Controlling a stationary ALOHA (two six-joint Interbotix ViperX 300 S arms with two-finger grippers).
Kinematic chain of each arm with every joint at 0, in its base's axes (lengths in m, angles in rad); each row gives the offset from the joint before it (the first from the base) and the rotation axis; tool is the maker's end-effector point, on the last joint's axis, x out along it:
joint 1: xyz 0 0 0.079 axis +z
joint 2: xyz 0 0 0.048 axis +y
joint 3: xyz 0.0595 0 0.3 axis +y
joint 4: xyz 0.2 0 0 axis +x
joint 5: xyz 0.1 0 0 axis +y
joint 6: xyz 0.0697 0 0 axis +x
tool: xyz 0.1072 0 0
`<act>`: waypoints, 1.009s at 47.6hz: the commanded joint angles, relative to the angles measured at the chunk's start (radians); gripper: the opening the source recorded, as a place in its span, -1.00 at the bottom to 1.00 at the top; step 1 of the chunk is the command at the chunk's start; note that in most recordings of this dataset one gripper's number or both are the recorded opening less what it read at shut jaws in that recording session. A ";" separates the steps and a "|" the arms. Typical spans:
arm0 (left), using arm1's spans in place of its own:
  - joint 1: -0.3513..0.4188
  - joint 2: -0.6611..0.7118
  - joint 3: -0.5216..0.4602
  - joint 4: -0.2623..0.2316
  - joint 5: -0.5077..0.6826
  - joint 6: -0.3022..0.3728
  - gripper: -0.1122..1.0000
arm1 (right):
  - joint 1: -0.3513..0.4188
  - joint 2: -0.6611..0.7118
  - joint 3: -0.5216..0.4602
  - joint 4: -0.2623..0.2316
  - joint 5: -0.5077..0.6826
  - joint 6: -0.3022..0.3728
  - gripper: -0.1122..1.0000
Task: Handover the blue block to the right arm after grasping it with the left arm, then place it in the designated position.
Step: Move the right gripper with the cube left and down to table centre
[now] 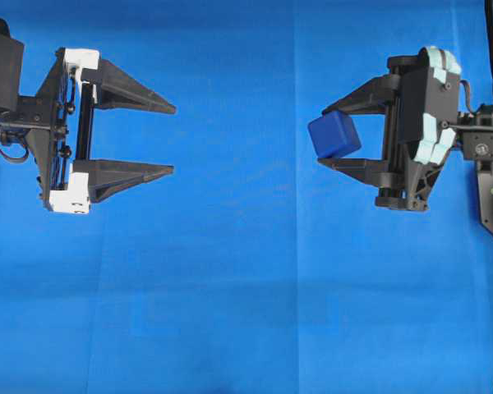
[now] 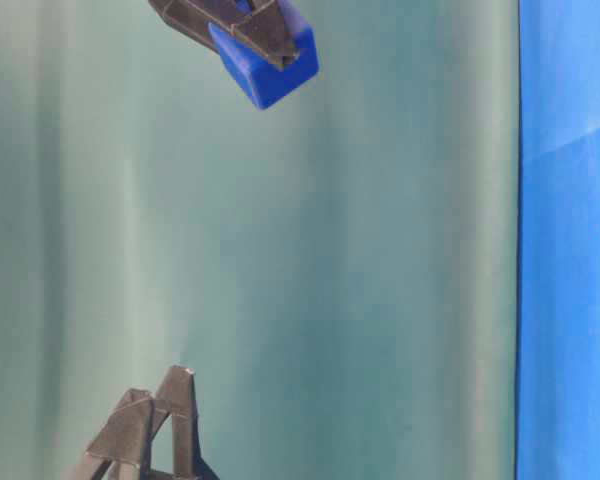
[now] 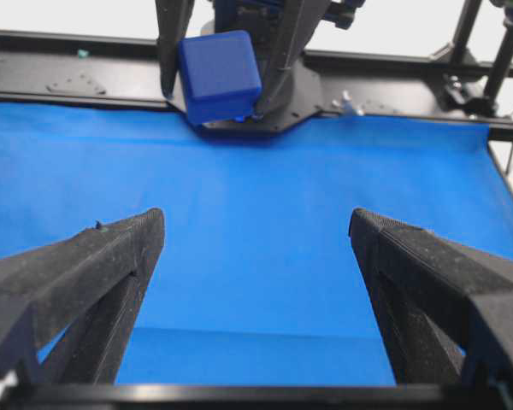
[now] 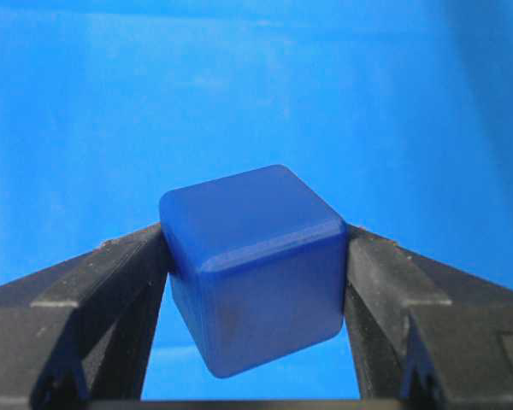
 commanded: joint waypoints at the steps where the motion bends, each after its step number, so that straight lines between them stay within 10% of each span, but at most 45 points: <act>1: -0.002 -0.008 -0.020 0.003 -0.005 -0.003 0.87 | 0.002 -0.008 -0.015 0.003 -0.003 0.000 0.01; 48: -0.002 -0.005 -0.021 0.003 -0.005 -0.006 0.87 | -0.048 0.420 -0.098 0.003 -0.279 0.002 0.01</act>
